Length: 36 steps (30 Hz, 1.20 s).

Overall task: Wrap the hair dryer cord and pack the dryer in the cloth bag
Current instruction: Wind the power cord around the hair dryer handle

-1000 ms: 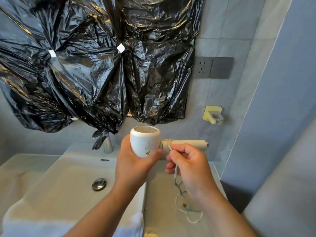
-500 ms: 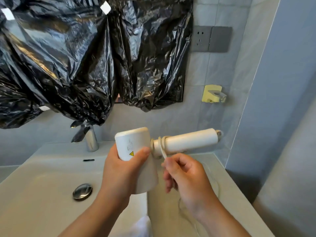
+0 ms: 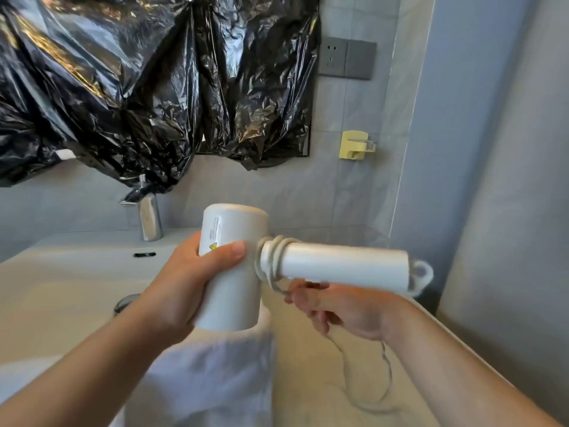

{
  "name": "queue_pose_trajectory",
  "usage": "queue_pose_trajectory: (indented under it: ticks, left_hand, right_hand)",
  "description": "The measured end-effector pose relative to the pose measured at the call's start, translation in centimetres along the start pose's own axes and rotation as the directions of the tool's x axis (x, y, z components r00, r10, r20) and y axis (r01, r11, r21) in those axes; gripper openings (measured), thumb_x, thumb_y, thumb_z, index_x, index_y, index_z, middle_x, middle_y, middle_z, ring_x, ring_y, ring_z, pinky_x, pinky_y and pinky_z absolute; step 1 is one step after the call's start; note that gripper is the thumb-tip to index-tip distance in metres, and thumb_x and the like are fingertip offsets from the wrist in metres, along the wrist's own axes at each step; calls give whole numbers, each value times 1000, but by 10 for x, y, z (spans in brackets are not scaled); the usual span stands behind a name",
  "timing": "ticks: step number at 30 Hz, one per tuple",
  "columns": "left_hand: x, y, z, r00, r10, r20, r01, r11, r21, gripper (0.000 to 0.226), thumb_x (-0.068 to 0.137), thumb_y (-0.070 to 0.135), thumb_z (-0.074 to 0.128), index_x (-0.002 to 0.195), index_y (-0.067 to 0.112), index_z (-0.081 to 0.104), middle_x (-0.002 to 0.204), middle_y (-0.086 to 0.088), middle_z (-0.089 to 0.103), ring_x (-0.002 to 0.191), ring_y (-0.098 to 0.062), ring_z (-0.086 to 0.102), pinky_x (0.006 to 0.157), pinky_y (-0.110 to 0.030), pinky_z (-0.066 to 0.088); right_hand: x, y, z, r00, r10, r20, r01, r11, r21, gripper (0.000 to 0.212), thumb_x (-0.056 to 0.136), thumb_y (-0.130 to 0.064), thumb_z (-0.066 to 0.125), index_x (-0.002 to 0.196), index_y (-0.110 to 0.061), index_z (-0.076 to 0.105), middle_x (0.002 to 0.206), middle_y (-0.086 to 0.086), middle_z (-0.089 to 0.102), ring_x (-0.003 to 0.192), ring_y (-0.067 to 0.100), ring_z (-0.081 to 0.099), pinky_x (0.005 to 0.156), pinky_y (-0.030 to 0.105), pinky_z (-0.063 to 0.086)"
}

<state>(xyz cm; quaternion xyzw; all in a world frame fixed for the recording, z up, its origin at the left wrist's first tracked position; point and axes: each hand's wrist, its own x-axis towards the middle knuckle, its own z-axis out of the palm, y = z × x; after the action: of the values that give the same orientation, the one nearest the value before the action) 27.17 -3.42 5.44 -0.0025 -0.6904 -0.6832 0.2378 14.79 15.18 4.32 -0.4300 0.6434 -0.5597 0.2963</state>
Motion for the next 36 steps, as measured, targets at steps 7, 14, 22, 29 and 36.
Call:
queue_pose_trajectory:
  ticks: [7,14,22,29,36]
  left_hand:
    - [-43,45,-12,975,33,220,-139,862,488,63,45,40,83,103,24,67,91,-11,72,78,-24,69,66,-39,57]
    - [-67,59,-14,978,124,170,-209,666,716,70,48,41,85,112,45,58,98,11,71,87,-8,70,76,-38,59]
    - [-81,49,-8,966,251,-60,-95,560,823,75,46,59,74,116,46,49,95,16,68,87,-15,66,77,-40,56]
    - [-87,46,1,885,385,-261,0,561,828,65,61,53,78,117,40,47,84,16,58,80,-20,57,65,-33,43]
    - [-85,40,-2,796,393,-461,-90,829,552,55,63,41,84,105,35,50,90,13,62,84,-7,60,64,-33,47]
  right_hand:
    - [-29,-45,20,986,157,49,-102,816,-568,12,82,-6,66,74,-14,69,54,-11,60,49,3,52,51,19,46]
    - [-38,-75,38,982,96,-162,-185,667,-722,23,77,-35,70,64,-16,64,46,-6,50,51,19,41,48,27,32]
    - [-30,-65,68,889,-53,-454,-158,896,-415,20,72,-13,67,55,-15,57,51,2,43,46,16,32,45,24,24]
    - [-39,-75,89,916,-14,-400,-116,948,-298,25,68,-7,49,78,-13,70,51,5,45,41,15,31,41,21,23]
    - [-48,-79,110,934,-2,-356,11,1000,22,21,97,-9,36,112,-10,51,62,3,50,35,7,27,34,14,18]
